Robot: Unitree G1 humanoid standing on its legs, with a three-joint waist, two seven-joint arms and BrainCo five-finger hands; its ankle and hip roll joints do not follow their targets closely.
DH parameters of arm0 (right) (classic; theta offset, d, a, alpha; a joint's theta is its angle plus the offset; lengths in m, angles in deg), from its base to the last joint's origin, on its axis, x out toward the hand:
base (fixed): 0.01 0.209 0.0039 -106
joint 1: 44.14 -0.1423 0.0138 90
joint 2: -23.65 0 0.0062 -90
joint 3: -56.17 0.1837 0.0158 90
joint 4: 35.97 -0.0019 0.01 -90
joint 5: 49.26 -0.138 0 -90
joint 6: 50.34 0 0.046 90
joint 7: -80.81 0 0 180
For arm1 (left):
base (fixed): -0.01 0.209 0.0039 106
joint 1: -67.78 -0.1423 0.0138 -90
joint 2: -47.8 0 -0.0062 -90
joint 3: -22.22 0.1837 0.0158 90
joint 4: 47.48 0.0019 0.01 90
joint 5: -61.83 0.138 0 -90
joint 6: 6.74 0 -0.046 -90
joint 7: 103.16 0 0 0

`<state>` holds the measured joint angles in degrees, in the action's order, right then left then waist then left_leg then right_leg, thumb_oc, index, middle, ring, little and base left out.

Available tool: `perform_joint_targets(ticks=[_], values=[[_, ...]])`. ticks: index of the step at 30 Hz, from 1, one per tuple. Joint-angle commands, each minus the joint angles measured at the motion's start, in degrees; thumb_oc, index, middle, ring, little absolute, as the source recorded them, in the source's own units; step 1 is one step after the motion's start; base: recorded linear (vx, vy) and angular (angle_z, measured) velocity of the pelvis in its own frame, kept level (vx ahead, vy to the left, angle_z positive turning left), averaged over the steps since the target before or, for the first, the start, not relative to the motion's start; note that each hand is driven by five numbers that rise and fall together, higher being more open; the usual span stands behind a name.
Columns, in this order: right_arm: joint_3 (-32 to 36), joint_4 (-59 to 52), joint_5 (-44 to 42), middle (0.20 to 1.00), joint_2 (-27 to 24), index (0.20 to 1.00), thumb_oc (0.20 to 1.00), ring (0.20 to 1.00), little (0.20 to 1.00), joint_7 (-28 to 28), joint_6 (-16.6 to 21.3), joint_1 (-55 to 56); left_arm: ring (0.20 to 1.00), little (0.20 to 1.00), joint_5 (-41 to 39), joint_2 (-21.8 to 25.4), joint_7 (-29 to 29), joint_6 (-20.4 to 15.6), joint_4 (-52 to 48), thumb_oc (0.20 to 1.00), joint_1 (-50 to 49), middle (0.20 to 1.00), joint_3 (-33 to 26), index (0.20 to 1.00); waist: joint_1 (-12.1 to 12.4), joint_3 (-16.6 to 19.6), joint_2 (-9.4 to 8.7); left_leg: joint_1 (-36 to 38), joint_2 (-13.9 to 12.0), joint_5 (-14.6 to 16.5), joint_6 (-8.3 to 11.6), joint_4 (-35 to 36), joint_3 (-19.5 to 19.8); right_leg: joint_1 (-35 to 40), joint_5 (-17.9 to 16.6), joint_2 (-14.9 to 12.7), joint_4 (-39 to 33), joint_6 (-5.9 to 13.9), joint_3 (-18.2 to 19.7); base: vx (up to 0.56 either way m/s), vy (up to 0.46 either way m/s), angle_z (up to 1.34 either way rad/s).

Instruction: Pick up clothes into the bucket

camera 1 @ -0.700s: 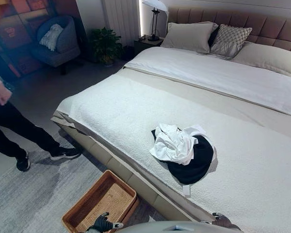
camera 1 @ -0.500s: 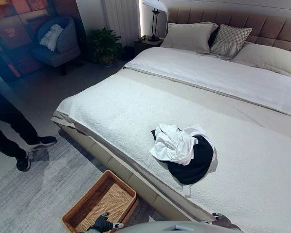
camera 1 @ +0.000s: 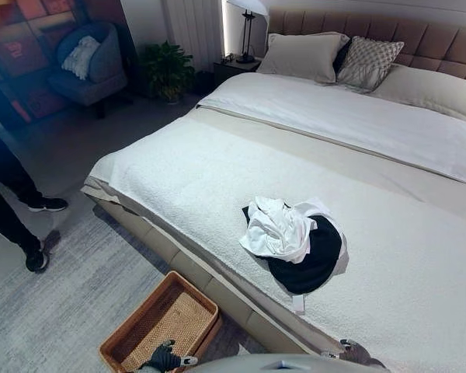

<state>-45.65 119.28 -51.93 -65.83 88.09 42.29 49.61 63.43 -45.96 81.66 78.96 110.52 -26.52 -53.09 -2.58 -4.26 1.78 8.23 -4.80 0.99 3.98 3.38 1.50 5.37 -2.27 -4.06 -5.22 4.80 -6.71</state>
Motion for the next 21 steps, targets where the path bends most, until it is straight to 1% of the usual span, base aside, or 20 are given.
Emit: perform_joint_targets(ticks=[1, 5, 6, 7, 8, 9, 10, 12, 13, 14, 17, 18, 19, 21], values=[[1.89, -5.37, -5.73, 1.000, 0.29, 1.000, 1.000, 1.000, 1.000, 2.37, 3.80, -5.14, 1.000, 1.000, 0.38, -0.60, 1.50, -1.34, 0.91, 1.000, 3.77, 1.000, 0.29, 1.000, -1.70, -2.64, -3.19, -4.85, 3.02, -0.13, 0.04, -2.97, -0.70, 0.17, 4.39, -1.44, 3.54, 2.21, -1.08, 0.00, 0.000, 0.00], [2.90, -17.68, -6.85, 1.000, -1.58, 1.000, 1.000, 1.000, 1.000, 4.79, 5.73, -6.40, 1.000, 1.000, 0.18, -0.29, 2.96, -1.83, -0.82, 1.000, 3.77, 1.000, 0.54, 1.000, -1.78, -3.49, -2.88, -6.02, 3.19, -0.26, 0.01, -3.26, -0.86, -1.09, 4.29, -1.60, 3.95, 2.40, -1.00, -0.01, 0.005, 0.00], [2.92, -20.29, -6.20, 1.000, -2.25, 1.000, 1.000, 1.000, 1.000, 5.19, 6.00, -6.76, 1.000, 1.000, 0.01, -0.30, 3.28, -1.91, -1.21, 1.000, 3.84, 1.000, 0.64, 1.000, -1.78, -3.77, -2.86, -6.42, 3.25, -0.34, -0.02, -3.37, -0.82, -1.49, 4.24, -1.72, 4.13, 2.43, -0.96, -0.05, 0.023, -0.01], [2.82, -24.72, -3.75, 1.000, -4.07, 1.000, 1.000, 1.000, 1.000, 6.29, 6.24, -8.15, 1.000, 1.000, -0.01, -0.13, 3.75, -2.10, -2.35, 1.000, 3.83, 1.000, 0.83, 1.000, -1.63, -4.39, -2.85, -7.13, 3.41, -0.46, -0.11, -3.48, -0.66, -2.37, 4.20, -1.87, 4.65, 2.50, -1.01, -0.04, 0.018, 0.00], [2.84, -24.77, -3.73, 1.000, -4.07, 1.000, 1.000, 1.000, 1.000, 6.29, 6.21, -8.13, 1.000, 1.000, -0.01, -0.14, 3.75, -2.09, -2.36, 1.000, 3.84, 1.000, 0.83, 1.000, -1.63, -4.35, -2.84, -7.20, 3.41, -0.46, -0.11, -3.52, -0.66, -2.44, 4.21, -1.88, 4.70, 2.50, -1.01, -0.05, 0.012, 0.02], [2.49, -26.61, -1.05, 1.000, -6.34, 1.000, 1.000, 1.000, 1.000, 7.42, 6.11, -10.58, 1.000, 1.000, -0.30, 0.04, 4.12, -2.21, -2.80, 1.000, 4.09, 1.000, 0.90, 1.000, -1.34, -5.00, -2.89, -8.12, 3.57, -0.48, -0.22, -3.83, -0.42, -3.33, 4.25, -2.08, 5.31, 2.52, -1.07, 0.00, 0.000, 0.00], [2.49, -26.60, -1.04, 1.000, -6.35, 1.000, 1.000, 1.000, 1.000, 7.42, 6.11, -10.63, 1.000, 1.000, -0.30, 0.02, 4.12, -2.20, -2.79, 1.000, 4.13, 1.000, 0.88, 1.000, -1.37, -4.99, -2.87, -8.21, 3.57, -0.46, -0.22, -3.89, -0.41, -3.41, 4.27, -2.09, 5.37, 2.52, -1.08, -0.04, 0.010, 0.02], [1.98, -27.06, 0.91, 1.000, -7.99, 1.000, 1.000, 1.000, 1.000, 8.57, 5.94, -13.64, 1.000, 1.000, -0.32, 0.04, 4.56, -2.27, -2.91, 1.000, 4.63, 1.000, 1.31, 1.000, -0.93, -5.56, -2.78, -9.20, 3.78, -0.51, -0.41, -4.28, -0.19, -4.29, 4.35, -2.31, 6.12, 2.48, -1.00, -0.01, 0.010, 0.02], [1.47, -27.14, 3.41, 1.000, -9.54, 1.000, 1.000, 1.000, 1.000, 9.73, 5.53, -16.11, 1.000, 1.000, -0.73, 0.04, 4.99, -2.27, -3.17, 1.000, 5.04, 1.000, 1.57, 1.000, -0.48, -6.09, -2.78, -10.04, 3.99, -0.47, -0.57, -4.73, 0.19, -5.16, 4.51, -2.46, 6.86, 2.46, -1.08, 0.00, 0.000, 0.00], [1.45, -27.09, 3.42, 1.000, -9.54, 1.000, 1.000, 1.000, 1.000, 9.74, 5.54, -16.18, 1.000, 1.000, -0.74, 0.03, 4.99, -2.26, -3.17, 1.000, 5.08, 1.000, 1.55, 1.000, -0.51, -6.09, -2.77, -10.11, 3.99, -0.45, -0.57, -4.78, 0.20, -5.23, 4.54, -2.46, 6.92, 2.46, -1.09, -0.01, 0.010, 0.04], [-0.19, -25.99, 7.62, 1.000, -12.39, 1.000, 1.000, 1.000, 1.000, 11.42, 4.55, -21.13, 1.000, 1.000, -1.22, 0.15, 5.36, -2.48, -4.04, 1.000, 5.59, 1.000, 2.31, 1.000, 0.22, -7.15, -2.73, -11.56, 4.36, -0.45, -0.76, -5.57, 0.68, -6.74, 4.75, -2.74, 8.29, 2.39, -1.24, -0.02, 0.007, 0.01], [-1.98, -24.42, 10.12, 1.000, -14.63, 1.000, 1.000, 1.000, 1.000, 12.41, 3.88, -24.73, 1.000, 1.000, -2.03, 0.37, 5.89, -2.59, -4.43, 1.000, 6.07, 1.000, 2.82, 1.000, 0.77, -8.29, -2.81, -12.84, 4.71, -0.49, -0.90, -6.42, 1.13, -7.91, 4.91, -2.90, 9.38, 2.38, -1.33, -0.04, 0.018, 0.04], [-2.04, -24.31, 10.11, 1.000, -14.63, 1.000, 1.000, 1.000, 1.000, 12.43, 3.92, -24.87, 1.000, 1.000, -2.03, 0.35, 5.90, -2.58, -4.43, 1.000, 6.12, 1.000, 2.78, 1.000, 0.72, -8.30, -2.79, -12.95, 4.71, -0.46, -0.90, -6.52, 1.14, -8.01, 4.96, -2.92, 9.47, 2.38, -1.33, -0.06, 0.013, 0.09], [-3.51, -23.41, 11.77, 1.000, -16.32, 1.000, 1.000, 1.000, 1.000, 13.13, 3.41, -28.16, 1.000, 1.000, -2.63, 0.55, 6.44, -2.61, -4.79, 1.000, 6.67, 1.000, 3.06, 1.000, 1.20, -9.33, -2.71, -14.24, 4.99, -0.45, -1.11, -7.31, 1.43, -9.60, 5.36, -3.07, 11.07, 2.29, -1.44, -0.04, 0.025, 0.09]])
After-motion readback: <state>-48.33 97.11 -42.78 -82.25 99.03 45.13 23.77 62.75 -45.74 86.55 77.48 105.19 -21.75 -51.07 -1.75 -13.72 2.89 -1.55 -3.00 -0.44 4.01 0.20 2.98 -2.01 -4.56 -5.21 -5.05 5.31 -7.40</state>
